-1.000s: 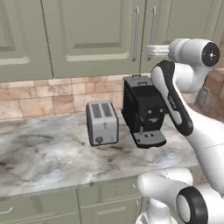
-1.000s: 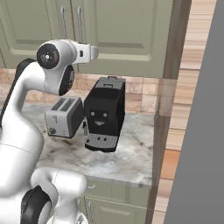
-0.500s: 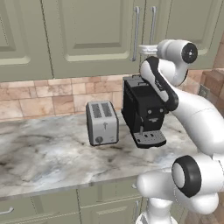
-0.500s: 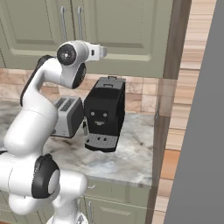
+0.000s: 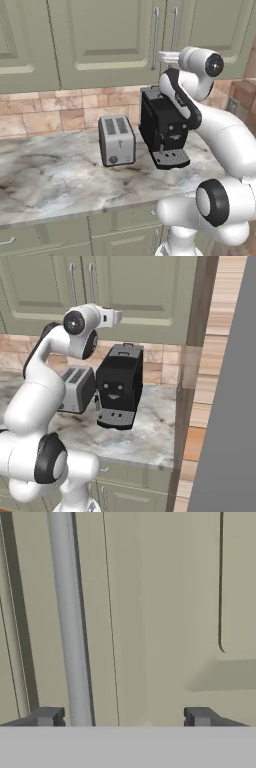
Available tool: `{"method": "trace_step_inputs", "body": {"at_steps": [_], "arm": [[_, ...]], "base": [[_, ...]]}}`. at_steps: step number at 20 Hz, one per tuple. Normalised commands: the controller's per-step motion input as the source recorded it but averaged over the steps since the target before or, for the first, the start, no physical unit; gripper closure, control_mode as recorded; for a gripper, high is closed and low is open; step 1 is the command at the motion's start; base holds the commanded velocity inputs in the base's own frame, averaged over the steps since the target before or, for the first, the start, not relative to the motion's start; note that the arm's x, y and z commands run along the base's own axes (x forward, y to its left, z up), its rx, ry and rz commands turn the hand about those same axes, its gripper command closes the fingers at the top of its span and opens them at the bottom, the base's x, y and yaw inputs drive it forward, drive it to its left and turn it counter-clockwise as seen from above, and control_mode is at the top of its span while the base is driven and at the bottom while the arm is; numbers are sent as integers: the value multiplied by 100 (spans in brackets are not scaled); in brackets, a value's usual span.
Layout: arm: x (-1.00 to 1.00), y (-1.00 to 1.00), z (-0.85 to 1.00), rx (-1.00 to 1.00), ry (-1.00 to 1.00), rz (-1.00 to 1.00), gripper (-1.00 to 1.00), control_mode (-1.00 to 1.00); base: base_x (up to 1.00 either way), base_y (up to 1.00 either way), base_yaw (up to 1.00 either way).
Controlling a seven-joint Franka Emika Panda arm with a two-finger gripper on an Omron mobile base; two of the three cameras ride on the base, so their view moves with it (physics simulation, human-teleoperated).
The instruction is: Open the cabinet directly in front. Then move the wine and the mug to the dining counter with the candle on it.
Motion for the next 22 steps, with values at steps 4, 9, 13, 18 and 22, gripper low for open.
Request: {"method": "trace_step_inputs", "body": {"at_steps": [4, 9, 13, 18, 22], "arm": [[0, 0, 0, 0, 0, 0, 100, -100], [-18, -5, 5, 0, -8, 0, 100, -100], [-63, -45, 27, 4, -24, 0, 100, -100], [-94, -72, 31, 4, -29, 0, 100, -100], [-97, -81, 36, 5, -28, 0, 100, -100]], "base": [[0, 0, 0], [0, 0, 0], [0, 0, 0], [0, 0, 0], [0, 0, 0]]}}
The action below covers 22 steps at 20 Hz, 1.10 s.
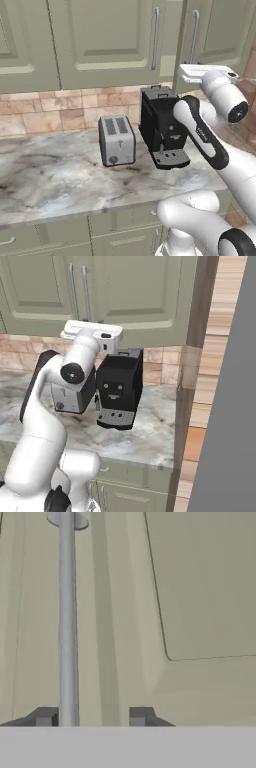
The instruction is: Open the cabinet directly in front. Then move the wine and the mug to the dining counter with the candle on it.
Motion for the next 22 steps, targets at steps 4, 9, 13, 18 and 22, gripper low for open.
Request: {"method": "trace_step_inputs", "body": {"at_steps": [4, 9, 13, 18, 22], "arm": [[-91, -87, 47, 8, -27, 0, 100, -100], [-74, -84, 59, 12, -23, -3, 100, -100], [-61, -73, 64, 16, -21, -6, 100, -100], [-17, -23, 21, 6, -6, -4, -100, -100], [-29, 0, -9, -1, 0, 0, -100, -100]], "base": [[0, 0, 0], [0, 0, 0], [0, 0, 0], [0, 0, 0], [0, 0, 0]]}}
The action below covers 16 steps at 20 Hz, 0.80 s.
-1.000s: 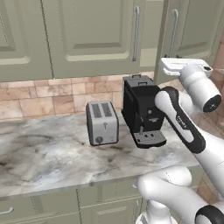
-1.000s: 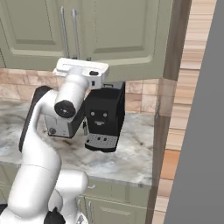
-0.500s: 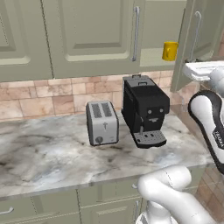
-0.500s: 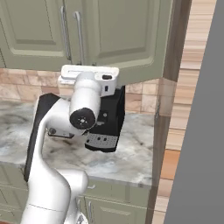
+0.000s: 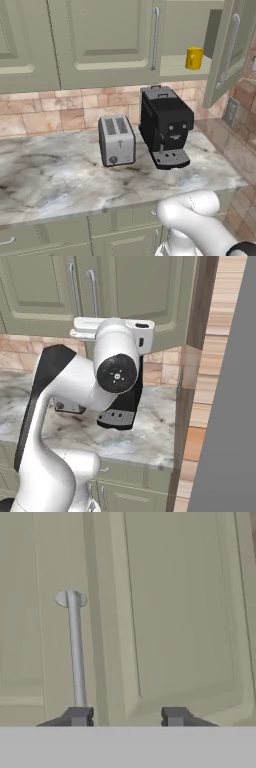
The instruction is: Open the cabinet directly in front. Then move the wine and the mug to the dining counter with the candle on it.
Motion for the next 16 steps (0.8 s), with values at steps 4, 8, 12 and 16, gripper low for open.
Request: {"method": "trace_step_inputs", "body": {"at_steps": [4, 8, 12, 16], "arm": [[-66, 54, -67, -14, 2, 4, -100, -100], [-84, 100, -57, -20, -3, 3, -100, -100], [-78, 99, 27, -11, -28, -3, -100, -100], [-48, 90, 73, -16, -28, -11, -100, -100]], "base": [[0, 0, 0], [0, 0, 0], [0, 0, 0], [0, 0, 0]]}}
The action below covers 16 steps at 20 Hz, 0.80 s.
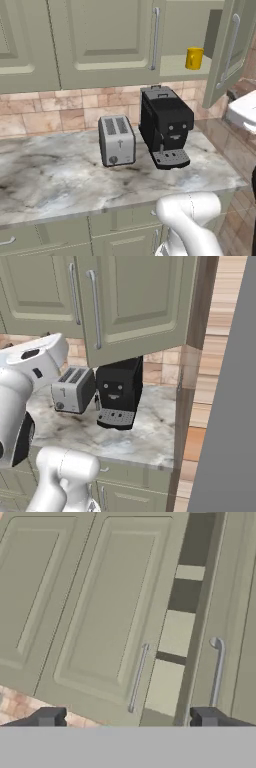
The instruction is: Open the cabinet directly in front. Then move the wine and the mug to the dining counter with the candle on it.
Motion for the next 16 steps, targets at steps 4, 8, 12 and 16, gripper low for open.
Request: {"method": "trace_step_inputs", "body": {"at_steps": [4, 8, 12, 16], "arm": [[14, 78, 35, -21, -6, -14, -100, -100], [67, 8, 0, -2, 11, -8, -100, -100], [79, 0, 0, 0, 13, -12, -100, -100], [95, 0, 0, 0, 19, -28, -100, -100]], "base": [[0, 0, 0], [0, 0, 0], [0, 0, 0], [0, 0, 0]]}}
